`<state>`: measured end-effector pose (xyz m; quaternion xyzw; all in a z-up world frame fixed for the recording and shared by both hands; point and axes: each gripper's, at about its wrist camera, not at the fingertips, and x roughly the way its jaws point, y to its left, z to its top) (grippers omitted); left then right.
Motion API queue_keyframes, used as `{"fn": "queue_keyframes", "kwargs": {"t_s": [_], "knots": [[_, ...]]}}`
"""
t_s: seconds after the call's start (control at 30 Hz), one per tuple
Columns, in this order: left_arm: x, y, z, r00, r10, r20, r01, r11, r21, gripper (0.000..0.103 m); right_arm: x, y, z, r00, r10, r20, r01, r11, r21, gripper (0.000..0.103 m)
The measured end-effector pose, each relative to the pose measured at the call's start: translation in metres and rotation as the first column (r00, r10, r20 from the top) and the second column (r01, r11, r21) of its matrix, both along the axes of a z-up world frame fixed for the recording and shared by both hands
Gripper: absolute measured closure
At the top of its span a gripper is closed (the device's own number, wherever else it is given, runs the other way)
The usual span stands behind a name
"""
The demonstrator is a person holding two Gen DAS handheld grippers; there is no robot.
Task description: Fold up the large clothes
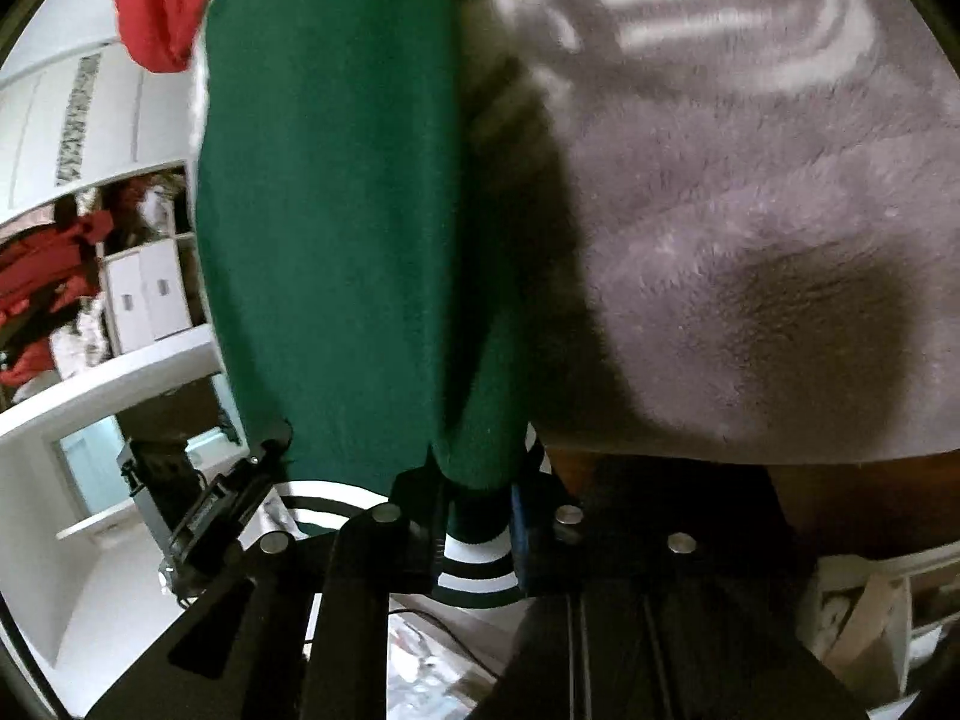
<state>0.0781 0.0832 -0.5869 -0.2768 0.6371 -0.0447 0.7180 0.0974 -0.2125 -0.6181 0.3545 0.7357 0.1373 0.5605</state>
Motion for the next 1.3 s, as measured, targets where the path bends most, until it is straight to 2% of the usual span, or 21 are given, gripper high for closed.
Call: {"fn": "queue_keyframes", "kwargs": {"t_s": [0.03,0.1,0.17,0.2,0.23,0.27,0.3,0.4,0.47,0.57,0.67,0.7,0.77,0.87,1.03,1.13,1.23,1.3], "knots": [[0.003,0.0,-0.013,1.0,-0.002,-0.02,0.002,1.0,0.0,0.083,-0.001,-0.005,-0.013,1.0,-0.004,-0.027,0.004,1.0,-0.023,0.086],[0.009,0.0,-0.017,1.0,0.002,-0.031,-0.003,1.0,-0.012,0.081,0.007,0.006,-0.024,0.999,0.02,-0.048,-0.021,0.999,-0.028,0.081],[0.013,0.006,-0.017,0.999,0.006,-0.037,-0.008,0.998,-0.056,0.071,0.011,0.002,-0.023,0.998,0.018,-0.061,-0.017,1.0,0.011,0.069],[0.009,0.009,-0.015,0.999,-0.001,-0.033,-0.002,0.997,-0.072,0.07,0.01,-0.001,-0.02,0.998,0.018,-0.055,-0.016,0.999,0.033,0.066],[0.008,0.013,-0.014,1.0,-0.013,-0.028,0.01,0.995,-0.096,0.061,0.011,0.0,-0.016,0.999,0.02,-0.043,-0.018,0.999,0.039,0.058],[0.009,0.016,-0.015,0.999,-0.02,-0.03,0.017,0.994,-0.108,0.045,0.01,-0.005,-0.014,0.999,0.027,-0.02,-0.026,0.999,0.037,0.049],[0.009,0.018,-0.02,0.999,-0.024,-0.038,0.019,0.993,-0.119,0.039,0.01,-0.01,-0.017,1.0,0.027,-0.011,-0.026,0.998,0.055,0.046],[0.007,0.022,-0.048,0.997,-0.016,-0.082,0.001,0.984,-0.176,0.036,0.006,-0.016,-0.045,0.999,0.04,-0.024,-0.036,0.988,0.15,0.046],[0.011,0.017,-0.061,0.996,-0.016,-0.085,-0.002,0.977,-0.213,0.024,0.01,-0.004,-0.064,0.997,0.073,-0.03,-0.066,0.979,0.194,0.038],[0.017,0.01,-0.065,0.997,-0.021,-0.068,0.006,0.976,-0.219,0.021,0.015,0.022,-0.083,0.993,0.109,-0.047,-0.09,0.951,0.297,0.035],[0.017,0.003,-0.054,0.999,0.005,-0.038,-0.011,0.985,-0.173,0.023,0.011,0.036,-0.085,0.992,0.123,-0.039,-0.104,0.941,0.322,0.037],[0.009,0.006,-0.048,1.0,0.019,-0.023,-0.023,0.985,-0.172,0.03,0.008,0.032,-0.084,0.992,0.118,-0.037,-0.101,0.943,0.317,0.039],[0.004,0.004,-0.039,0.999,0.032,-0.009,-0.033,0.986,-0.163,0.059,0.002,0.031,-0.078,0.996,0.078,-0.04,-0.06,0.938,0.342,0.066],[-0.006,0.009,-0.018,0.997,0.072,0.017,-0.068,0.981,-0.181,0.074,-0.007,0.03,-0.06,0.999,0.029,-0.022,-0.019,0.937,0.348,0.076],[-0.025,0.018,0.032,0.988,0.145,0.044,-0.131,0.963,-0.235,0.081,-0.023,0.027,-0.009,1.0,-0.015,0.005,0.012,0.93,0.366,0.08],[-0.04,0.023,0.05,0.99,0.136,0.03,-0.125,0.963,-0.24,0.081,-0.041,0.012,0.028,1.0,-0.01,0.004,0.008,0.923,0.385,0.08],[-0.031,0.016,0.055,0.986,0.164,-0.014,-0.161,0.946,-0.281,0.081,-0.052,-0.002,0.045,0.999,-0.027,-0.041,0.041,0.914,0.403,0.08],[-0.008,0.012,0.066,0.987,0.159,0.018,-0.147,0.948,-0.283,0.081,-0.048,-0.005,0.055,0.998,-0.042,-0.041,0.056,0.903,0.426,0.08]]}}
